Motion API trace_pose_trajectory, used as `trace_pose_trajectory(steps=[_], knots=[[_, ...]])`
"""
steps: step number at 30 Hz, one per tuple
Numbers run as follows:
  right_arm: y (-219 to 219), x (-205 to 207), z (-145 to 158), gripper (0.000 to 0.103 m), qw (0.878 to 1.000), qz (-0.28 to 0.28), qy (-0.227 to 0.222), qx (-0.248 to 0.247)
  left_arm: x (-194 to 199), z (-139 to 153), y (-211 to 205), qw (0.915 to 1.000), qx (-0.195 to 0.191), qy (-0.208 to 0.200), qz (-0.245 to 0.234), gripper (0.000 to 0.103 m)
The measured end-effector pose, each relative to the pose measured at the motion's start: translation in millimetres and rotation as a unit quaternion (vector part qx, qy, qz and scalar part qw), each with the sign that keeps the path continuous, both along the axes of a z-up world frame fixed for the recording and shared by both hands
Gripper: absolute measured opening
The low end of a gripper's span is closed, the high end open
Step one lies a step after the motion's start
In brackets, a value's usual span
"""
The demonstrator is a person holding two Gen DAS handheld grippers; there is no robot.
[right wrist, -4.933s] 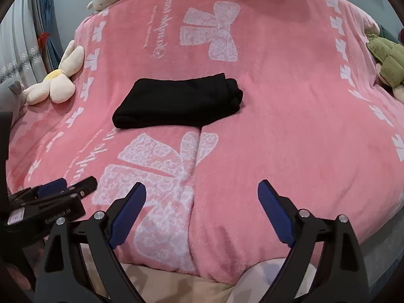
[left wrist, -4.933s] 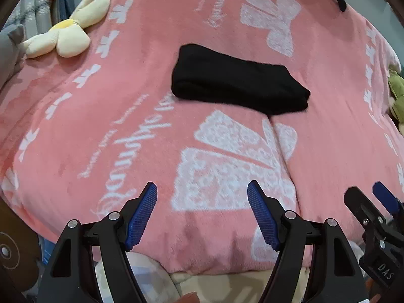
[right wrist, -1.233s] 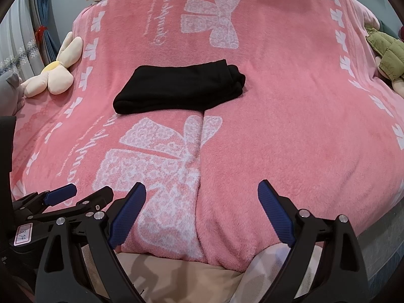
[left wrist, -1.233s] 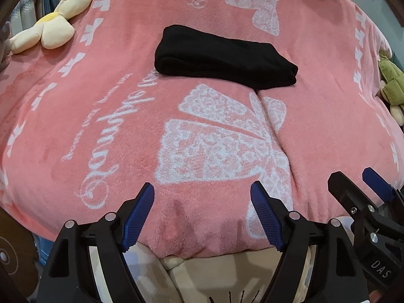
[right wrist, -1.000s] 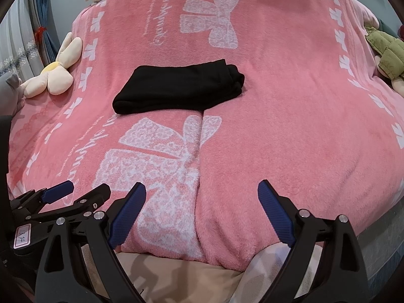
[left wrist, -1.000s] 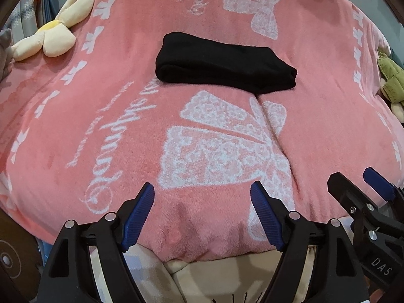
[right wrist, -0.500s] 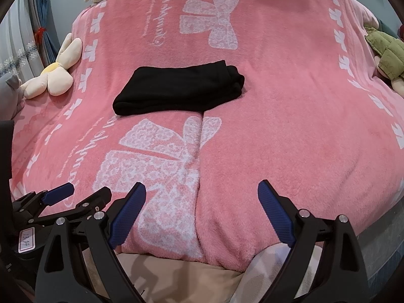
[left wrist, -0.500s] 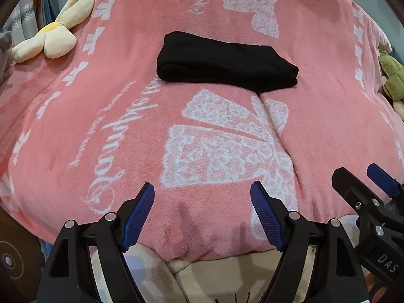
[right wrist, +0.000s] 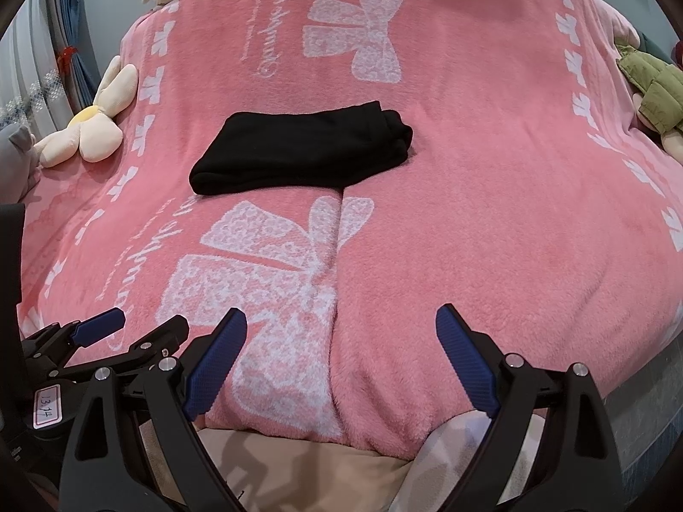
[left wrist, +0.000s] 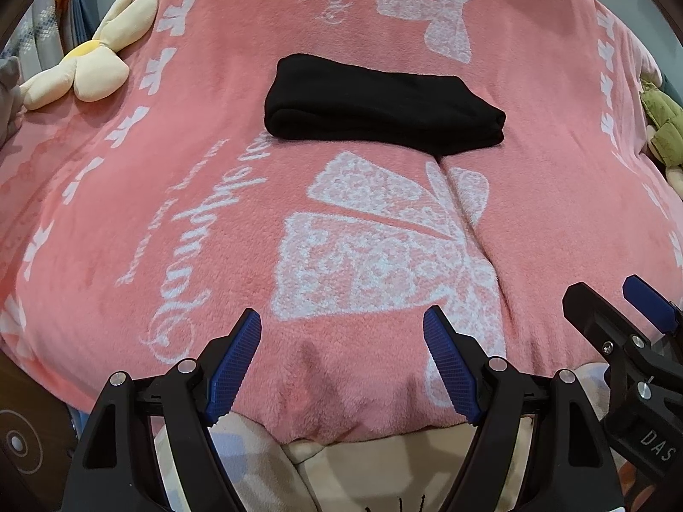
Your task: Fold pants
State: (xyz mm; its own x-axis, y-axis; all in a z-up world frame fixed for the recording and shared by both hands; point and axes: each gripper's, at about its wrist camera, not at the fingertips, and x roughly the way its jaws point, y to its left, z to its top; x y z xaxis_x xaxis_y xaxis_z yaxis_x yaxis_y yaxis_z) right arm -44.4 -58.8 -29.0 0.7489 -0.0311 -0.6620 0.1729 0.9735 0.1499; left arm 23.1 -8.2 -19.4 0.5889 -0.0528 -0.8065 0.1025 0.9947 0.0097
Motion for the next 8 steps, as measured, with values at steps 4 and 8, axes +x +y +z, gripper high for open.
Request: trace_pose_trajectory(steps=[4,8], knots=[[2.7,-0.7,1.3,0.088,1.0,-0.002,0.001,-0.001,4.5,-2.7,3.0,0.9999,0.003,0.014,0.008,0.076],[3.0,-1.7,1.5,0.088,1.0,-0.004,0.002,-0.001,6.2,-4.7,10.1,0.9997,-0.005,0.018,0.018,0.075]])
